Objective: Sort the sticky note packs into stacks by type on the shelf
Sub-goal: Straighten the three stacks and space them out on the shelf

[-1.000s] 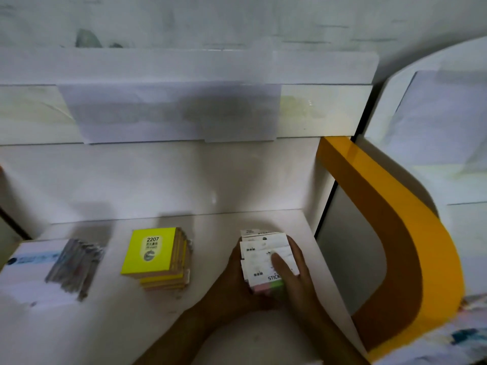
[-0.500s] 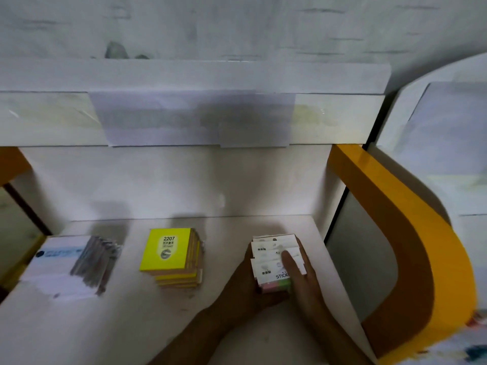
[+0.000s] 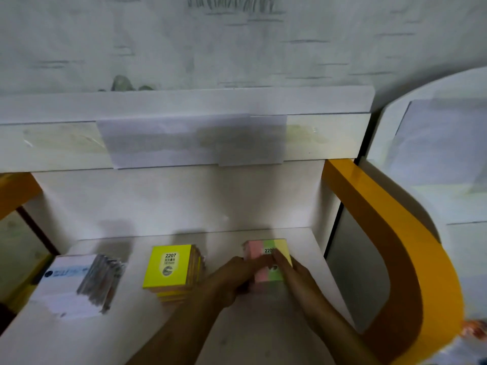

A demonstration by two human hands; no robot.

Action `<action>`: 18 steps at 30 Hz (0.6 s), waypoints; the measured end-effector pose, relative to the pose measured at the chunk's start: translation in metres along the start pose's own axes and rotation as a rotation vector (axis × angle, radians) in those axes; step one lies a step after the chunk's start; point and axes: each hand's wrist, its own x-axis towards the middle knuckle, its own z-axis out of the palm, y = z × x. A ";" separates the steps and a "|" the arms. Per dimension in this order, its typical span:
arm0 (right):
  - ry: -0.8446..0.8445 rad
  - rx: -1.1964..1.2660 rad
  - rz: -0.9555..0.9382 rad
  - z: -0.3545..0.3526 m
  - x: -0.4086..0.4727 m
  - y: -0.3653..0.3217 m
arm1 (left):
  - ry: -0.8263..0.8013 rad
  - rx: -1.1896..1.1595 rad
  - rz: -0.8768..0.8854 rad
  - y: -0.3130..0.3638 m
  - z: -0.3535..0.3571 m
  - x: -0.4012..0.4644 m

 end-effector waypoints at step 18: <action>0.077 0.053 -0.154 0.006 -0.003 0.010 | 0.316 -0.105 0.407 -0.035 0.025 -0.019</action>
